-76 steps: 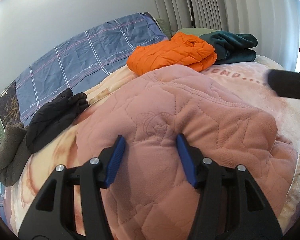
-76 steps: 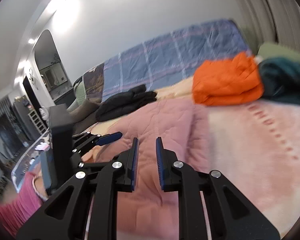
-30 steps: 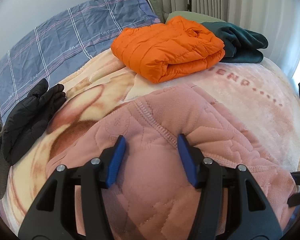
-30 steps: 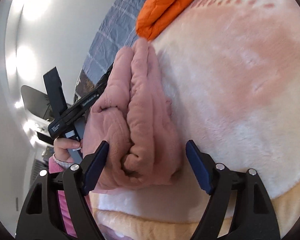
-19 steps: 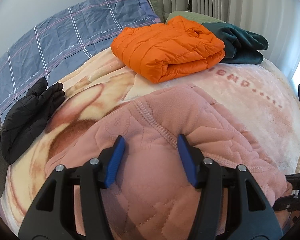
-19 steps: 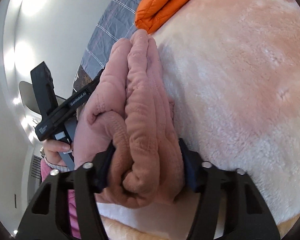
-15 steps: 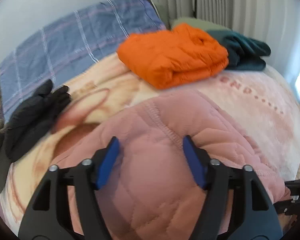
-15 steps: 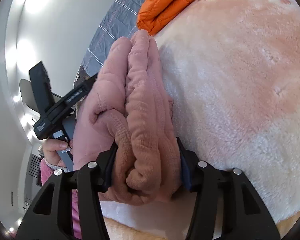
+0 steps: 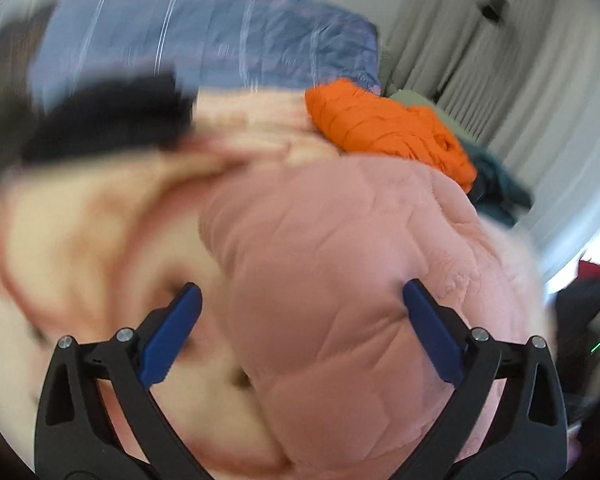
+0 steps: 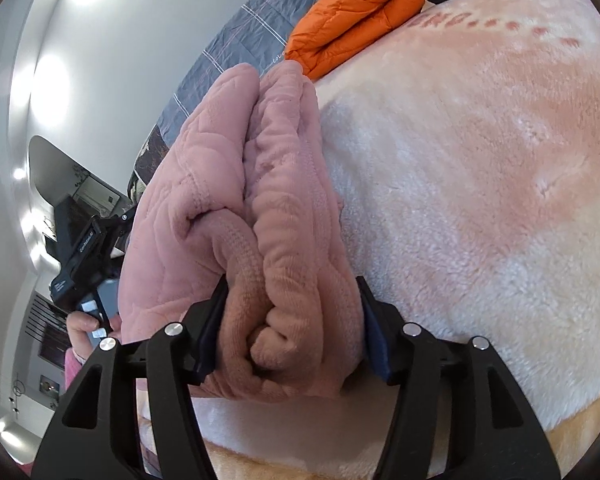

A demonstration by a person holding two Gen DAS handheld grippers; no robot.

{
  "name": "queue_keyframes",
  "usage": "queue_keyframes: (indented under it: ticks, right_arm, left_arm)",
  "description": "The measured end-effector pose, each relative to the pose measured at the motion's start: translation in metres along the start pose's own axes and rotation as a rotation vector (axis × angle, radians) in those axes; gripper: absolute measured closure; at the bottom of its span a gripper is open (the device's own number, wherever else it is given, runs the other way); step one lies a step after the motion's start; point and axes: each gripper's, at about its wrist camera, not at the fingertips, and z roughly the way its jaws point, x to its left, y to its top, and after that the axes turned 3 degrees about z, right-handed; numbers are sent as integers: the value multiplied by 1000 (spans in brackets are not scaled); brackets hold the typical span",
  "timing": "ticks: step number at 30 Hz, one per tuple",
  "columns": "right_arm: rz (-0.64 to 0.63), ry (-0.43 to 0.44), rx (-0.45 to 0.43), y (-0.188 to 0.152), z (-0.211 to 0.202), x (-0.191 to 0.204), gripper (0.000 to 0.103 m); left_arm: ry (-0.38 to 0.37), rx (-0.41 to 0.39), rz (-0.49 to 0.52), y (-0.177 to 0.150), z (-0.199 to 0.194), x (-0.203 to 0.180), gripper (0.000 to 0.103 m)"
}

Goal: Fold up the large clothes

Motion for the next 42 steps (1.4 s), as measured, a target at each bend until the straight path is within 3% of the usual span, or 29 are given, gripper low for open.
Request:
queue_keyframes:
  ticks: [3, 7, 15, 27, 32, 37, 42]
  right_arm:
    - [-5, -11, 0, -2, -2, 1, 42]
    - [-10, -14, 0, -3, -1, 0, 41]
    - [-13, -21, 1, -1, 0, 0, 39]
    - [-30, -17, -20, -2, 0, 7, 37]
    - [-146, -52, -47, -1, -10, 30, 53]
    - [-249, -92, -119, -8, -28, 55, 56]
    - [-346, -32, -201, -15, -58, 84, 58]
  left_arm:
    - [-83, 23, -101, -5, 14, 12, 2]
    - [-48, 6, -32, -3, 18, -1, 2]
    - [-156, 46, -84, 3, 32, 19, 2]
    - [-165, 50, -14, 18, 43, 12, 3]
    - [-133, -14, 52, 17, 24, -2, 24]
    - [-91, -131, 170, 13, -16, -32, 28]
    - [-97, -205, 212, 20, -54, -48, 29]
